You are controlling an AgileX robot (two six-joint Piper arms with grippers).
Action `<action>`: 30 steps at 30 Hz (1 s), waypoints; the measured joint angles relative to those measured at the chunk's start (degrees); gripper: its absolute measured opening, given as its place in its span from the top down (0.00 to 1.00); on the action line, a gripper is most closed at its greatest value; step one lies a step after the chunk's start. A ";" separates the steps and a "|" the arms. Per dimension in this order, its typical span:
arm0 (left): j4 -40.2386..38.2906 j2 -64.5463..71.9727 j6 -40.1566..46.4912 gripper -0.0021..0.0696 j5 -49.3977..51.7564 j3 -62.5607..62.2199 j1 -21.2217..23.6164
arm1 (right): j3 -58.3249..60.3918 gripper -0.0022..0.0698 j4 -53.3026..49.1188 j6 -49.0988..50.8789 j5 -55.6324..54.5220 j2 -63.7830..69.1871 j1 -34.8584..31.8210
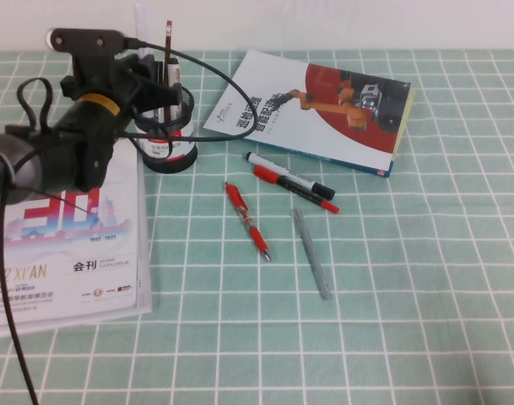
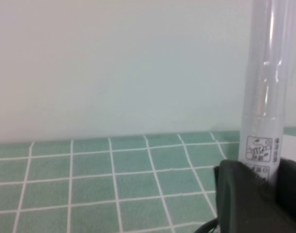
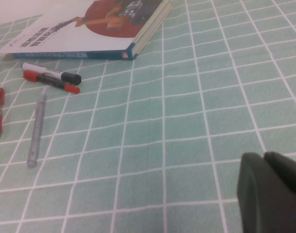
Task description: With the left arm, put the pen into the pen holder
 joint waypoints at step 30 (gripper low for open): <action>5.59 -7.62 0.00 0.48 4.57 4.04 0.08 | 0.00 1.00 0.00 0.00 0.00 0.00 0.00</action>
